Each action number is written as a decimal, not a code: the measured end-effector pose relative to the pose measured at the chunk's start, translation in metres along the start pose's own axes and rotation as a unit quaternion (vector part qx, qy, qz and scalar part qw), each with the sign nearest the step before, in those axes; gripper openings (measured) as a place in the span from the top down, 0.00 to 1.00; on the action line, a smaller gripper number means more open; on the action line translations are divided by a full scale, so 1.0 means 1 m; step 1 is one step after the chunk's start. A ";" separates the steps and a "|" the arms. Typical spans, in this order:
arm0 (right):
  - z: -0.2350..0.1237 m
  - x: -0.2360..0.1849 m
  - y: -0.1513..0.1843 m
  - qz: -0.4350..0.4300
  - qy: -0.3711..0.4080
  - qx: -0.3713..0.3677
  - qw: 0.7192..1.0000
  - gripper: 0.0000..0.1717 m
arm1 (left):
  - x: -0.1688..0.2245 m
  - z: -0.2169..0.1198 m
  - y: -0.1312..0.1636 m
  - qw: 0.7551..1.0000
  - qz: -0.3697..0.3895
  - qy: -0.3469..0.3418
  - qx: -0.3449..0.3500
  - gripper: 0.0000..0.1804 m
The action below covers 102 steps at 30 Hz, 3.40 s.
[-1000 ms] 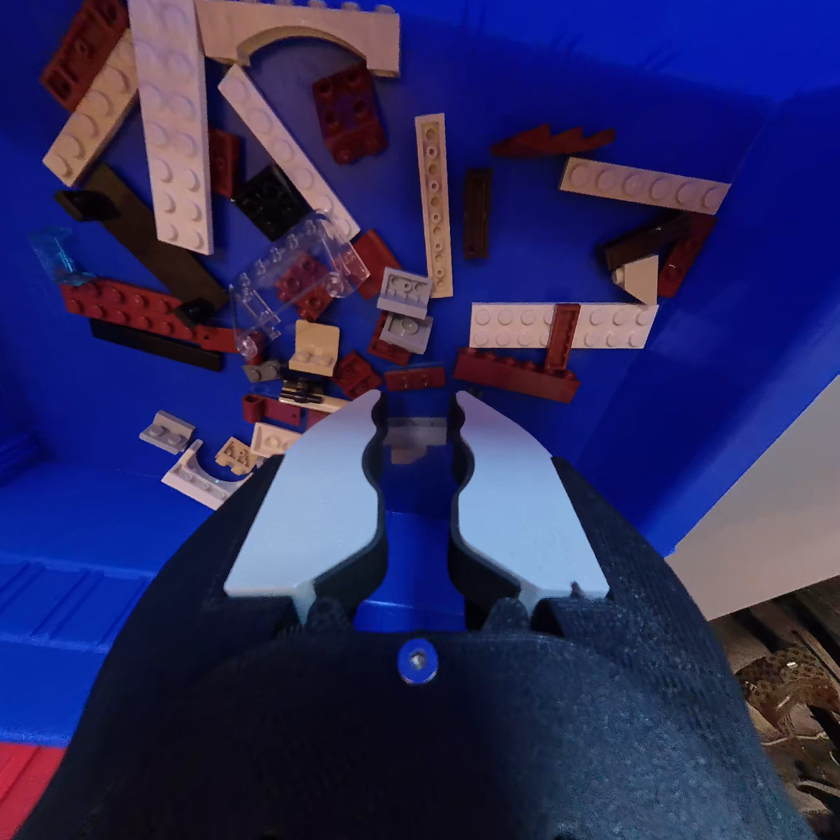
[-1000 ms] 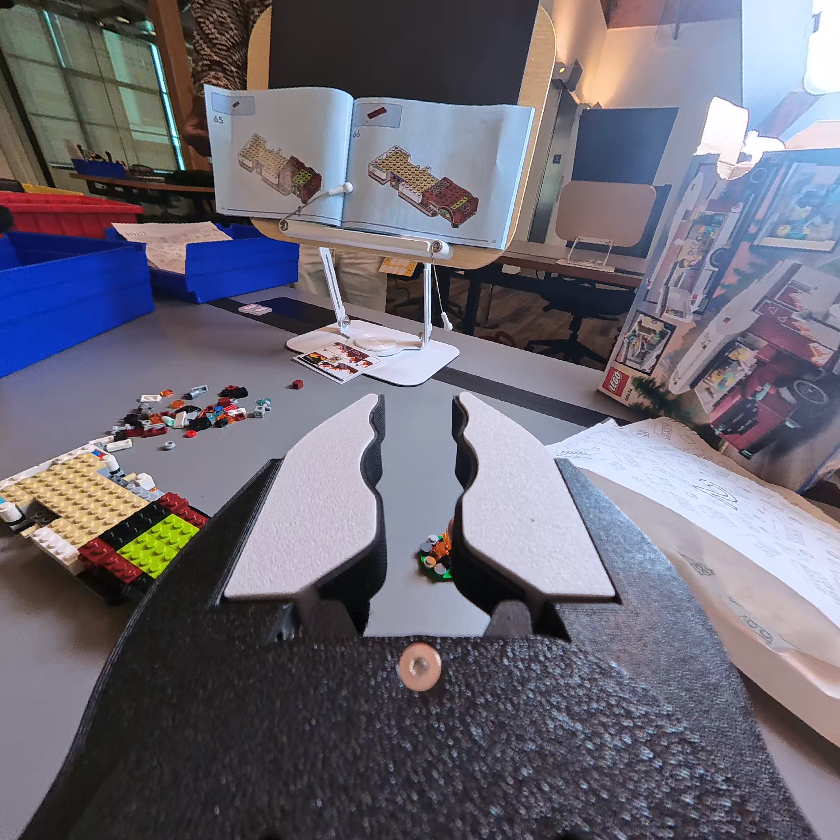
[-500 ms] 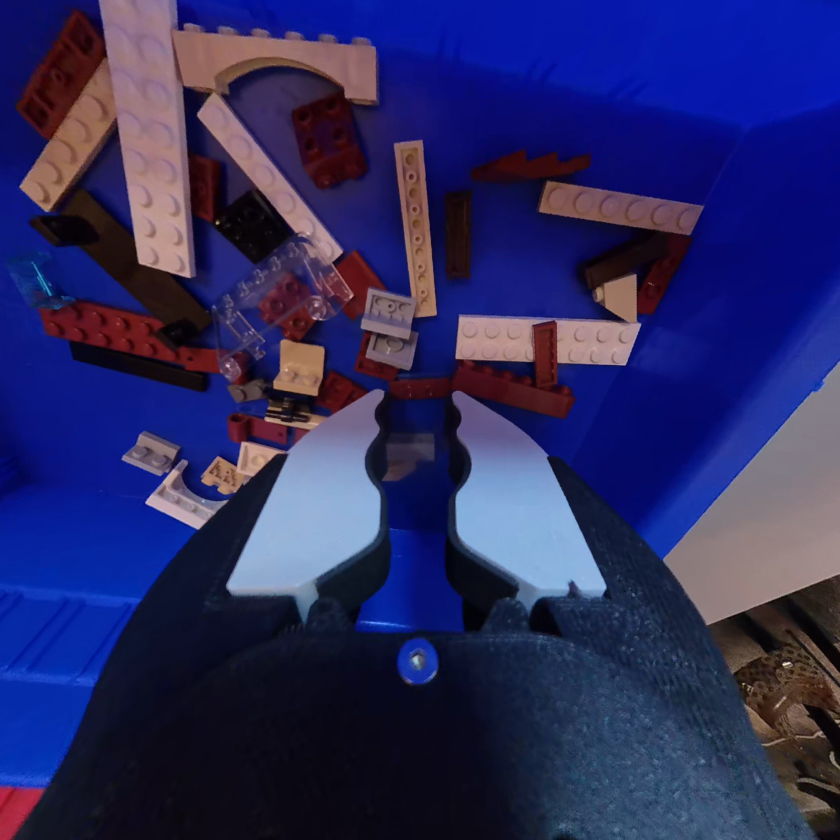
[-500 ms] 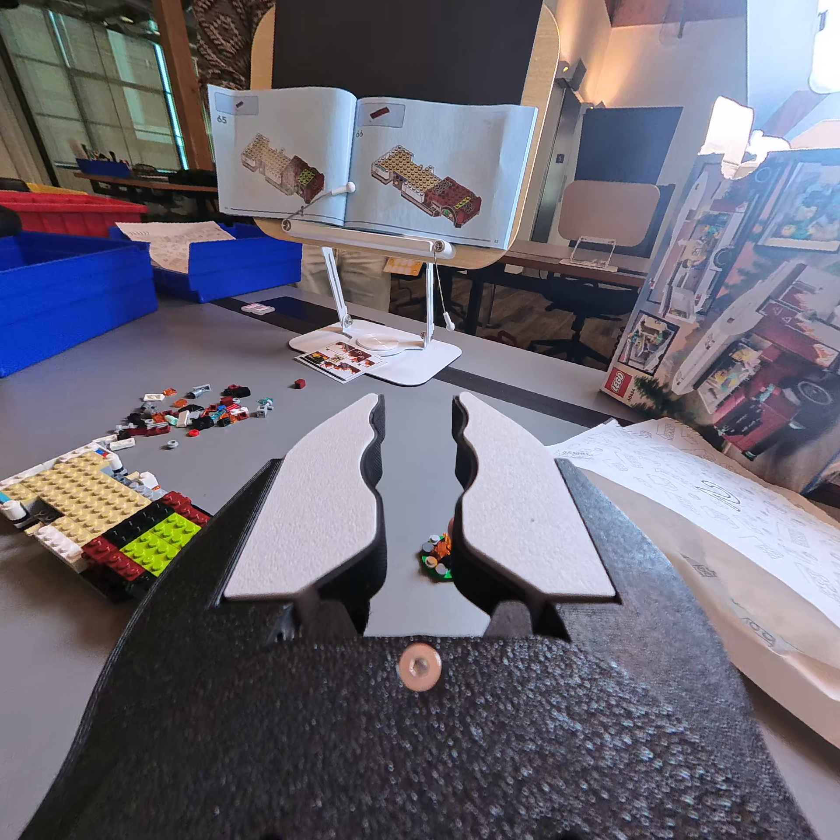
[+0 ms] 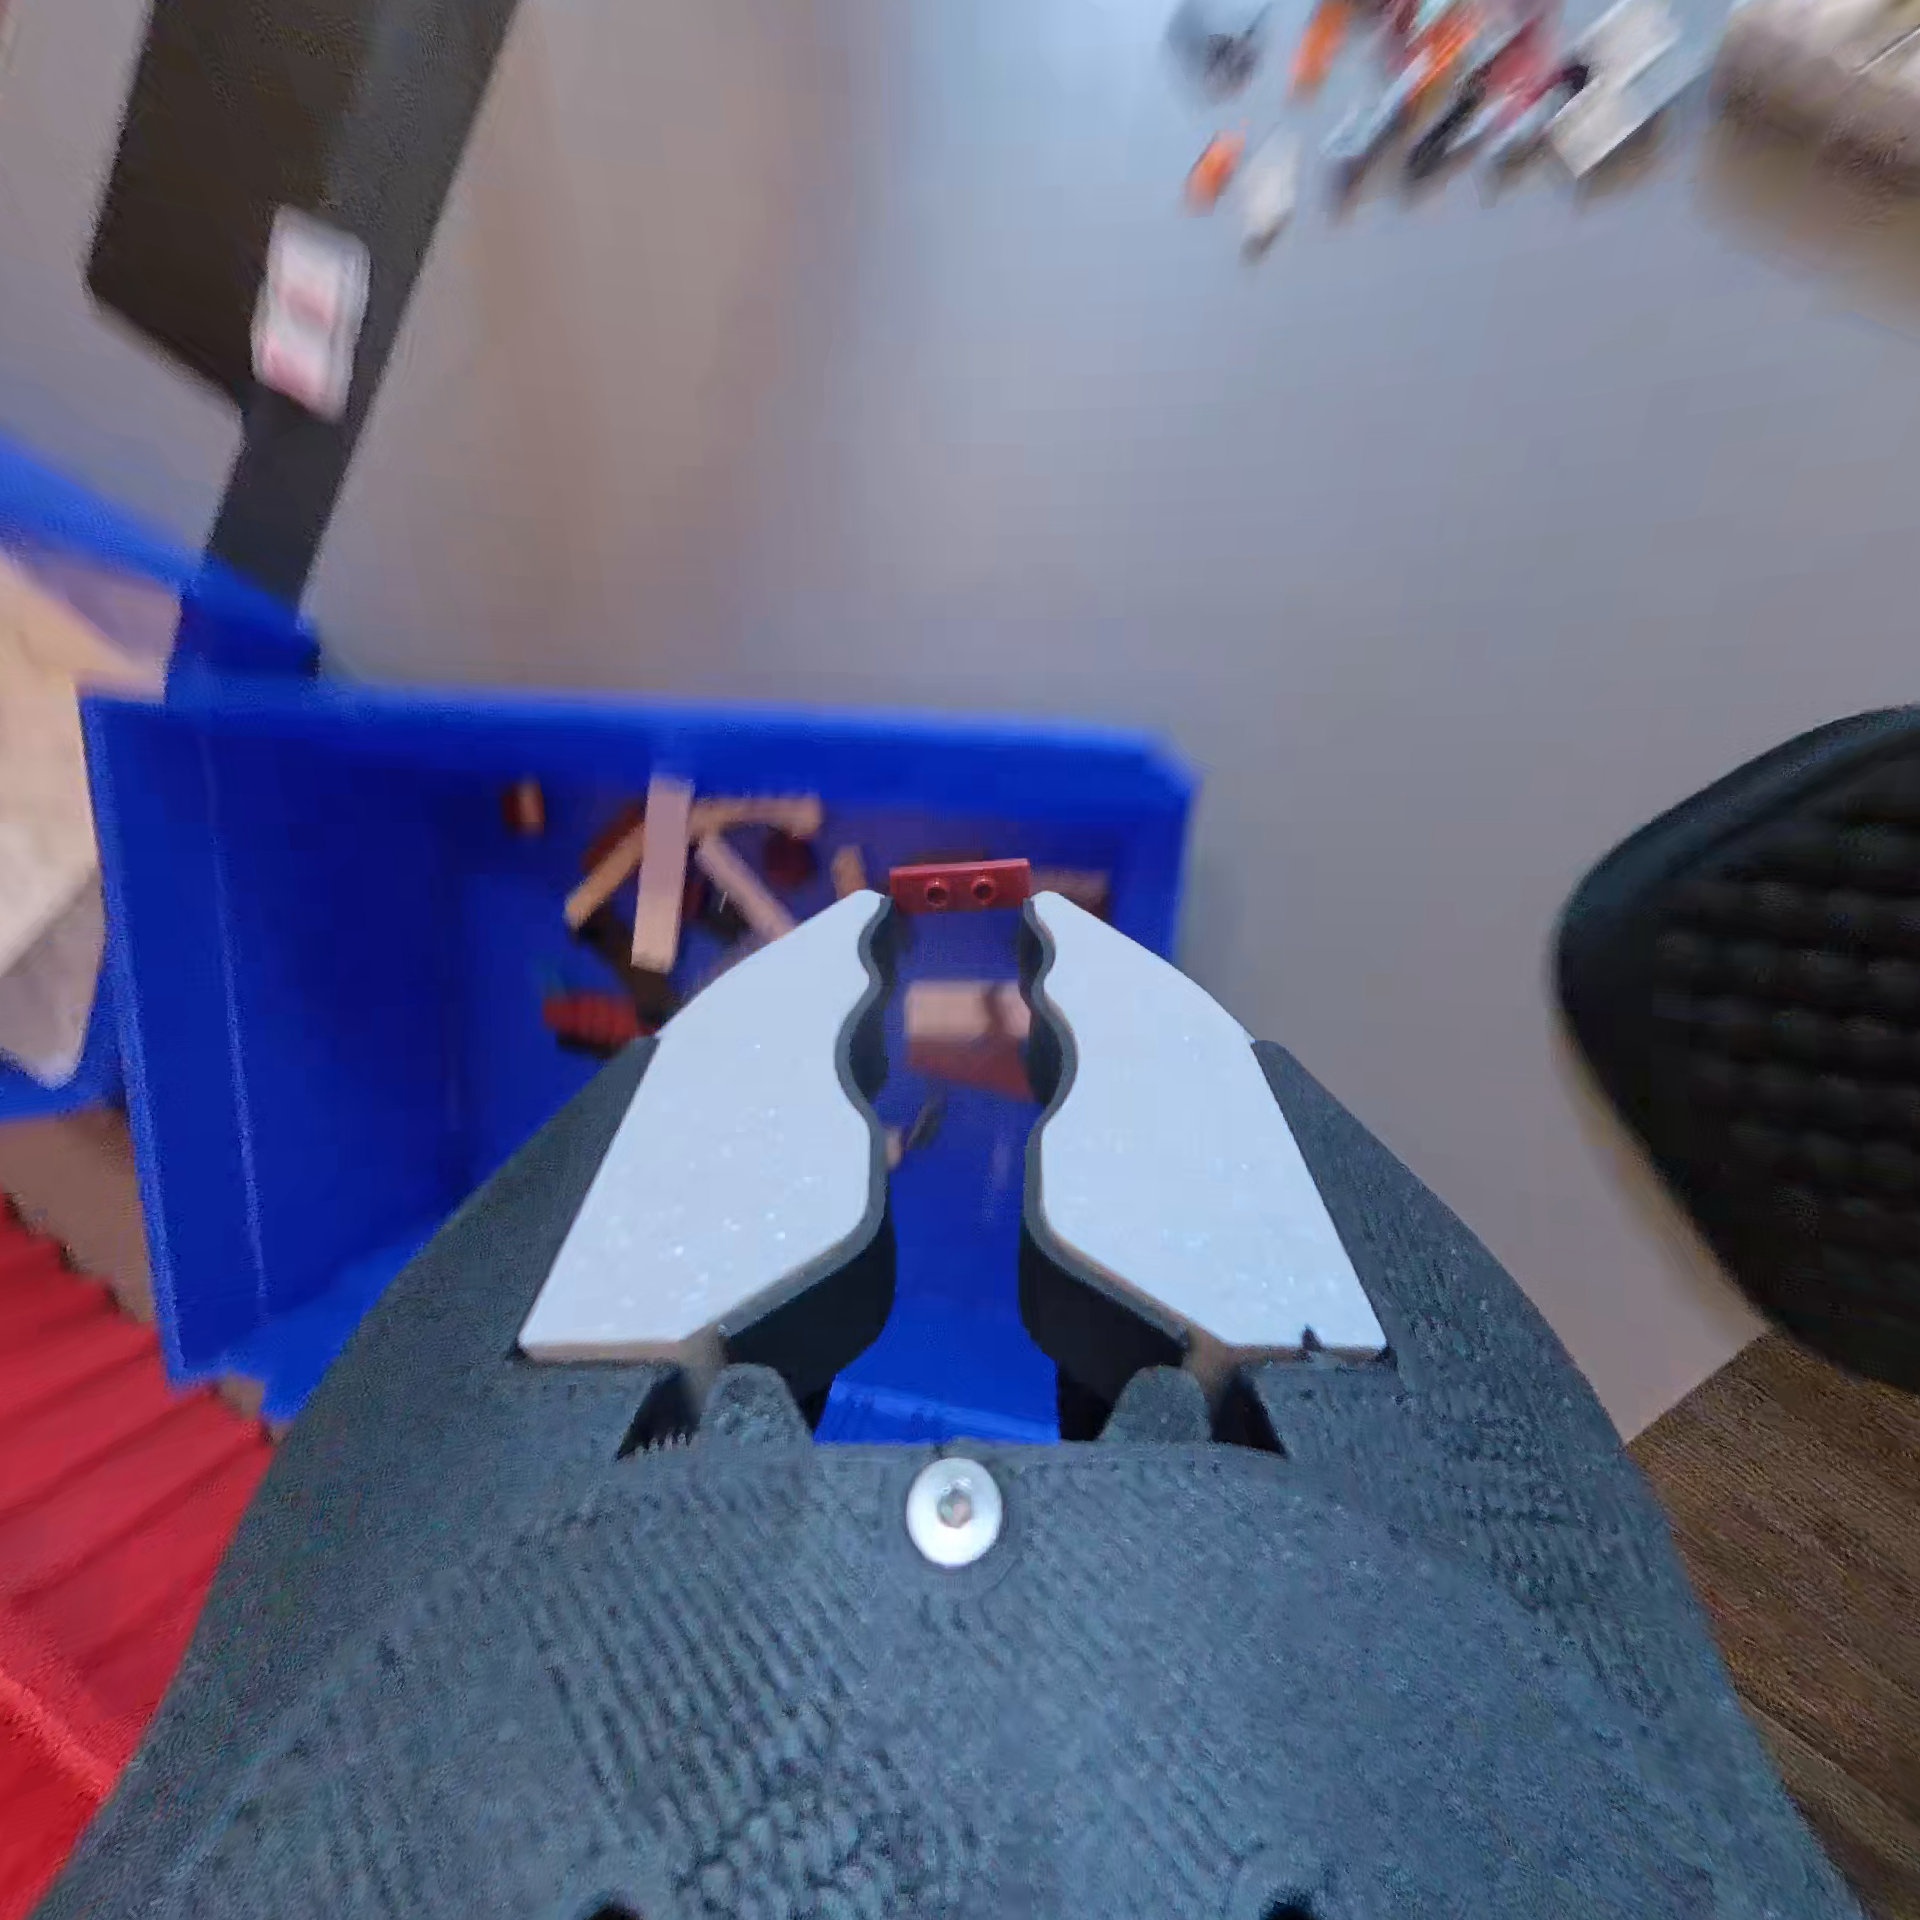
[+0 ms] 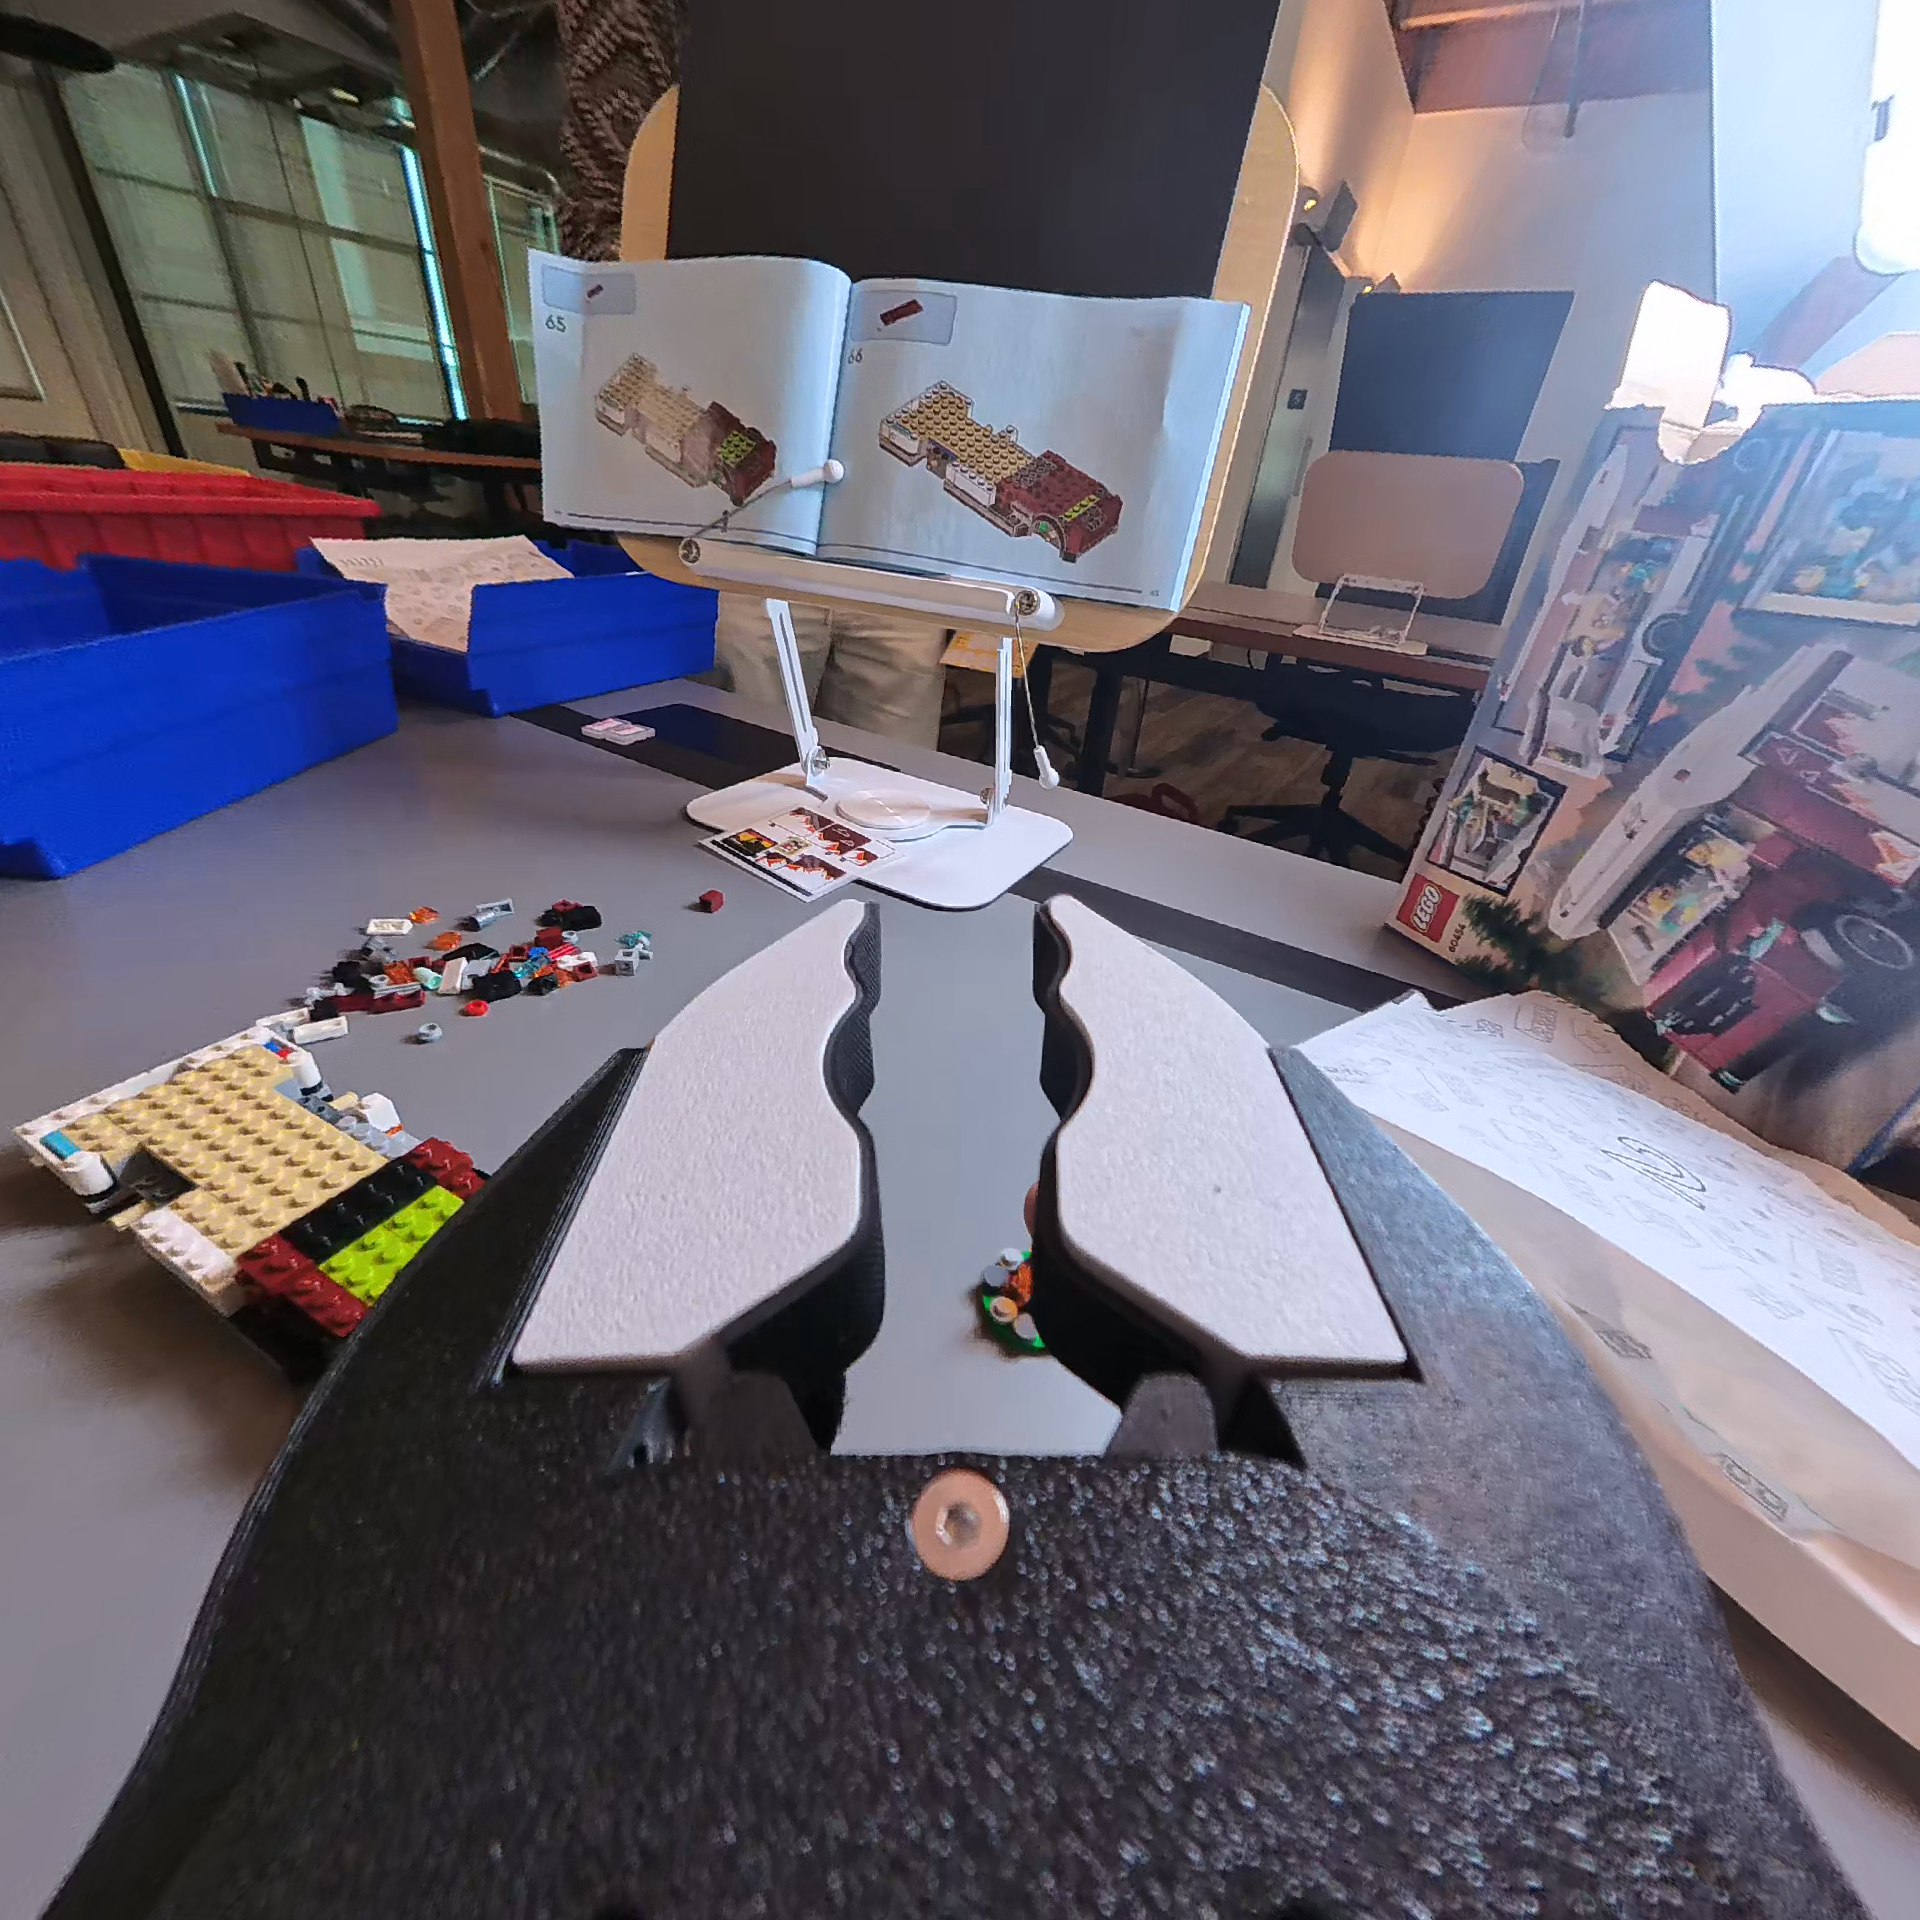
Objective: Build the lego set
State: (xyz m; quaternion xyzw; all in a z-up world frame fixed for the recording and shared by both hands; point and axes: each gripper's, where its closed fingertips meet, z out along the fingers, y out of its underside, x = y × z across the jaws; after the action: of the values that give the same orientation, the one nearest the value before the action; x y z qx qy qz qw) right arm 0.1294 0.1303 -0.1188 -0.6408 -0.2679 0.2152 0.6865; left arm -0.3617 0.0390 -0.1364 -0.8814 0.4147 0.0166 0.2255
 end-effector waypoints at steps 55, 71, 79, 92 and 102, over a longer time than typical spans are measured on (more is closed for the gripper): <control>-0.001 -0.009 0.002 -0.019 -0.010 -0.006 1.000 0.83 | -0.009 -0.002 -0.037 0.971 -0.117 -0.091 0.190 0.86; -0.002 -0.012 0.001 -0.032 -0.006 -0.006 0.999 0.83 | -0.055 0.042 0.065 0.985 -0.160 -0.060 0.003 0.83; -0.001 -0.008 0.004 -0.034 0.001 -0.012 0.999 0.83 | -0.043 0.068 0.100 0.988 -0.101 -0.003 -0.114 0.84; 0.000 0.001 0.009 -0.030 0.015 -0.020 0.999 0.83 | -0.046 0.102 0.119 0.985 -0.002 0.070 -0.158 0.83; 0.002 0.003 0.015 -0.026 0.017 -0.030 0.999 0.83 | -0.043 0.088 0.110 0.991 0.005 0.089 -0.100 0.91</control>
State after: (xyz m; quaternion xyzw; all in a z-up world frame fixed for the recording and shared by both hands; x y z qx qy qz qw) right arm 0.1309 0.1352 -0.1331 -0.6571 -0.2792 0.1785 0.6770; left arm -0.4576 0.0453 -0.2485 -0.8954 0.4339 -0.0193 0.0979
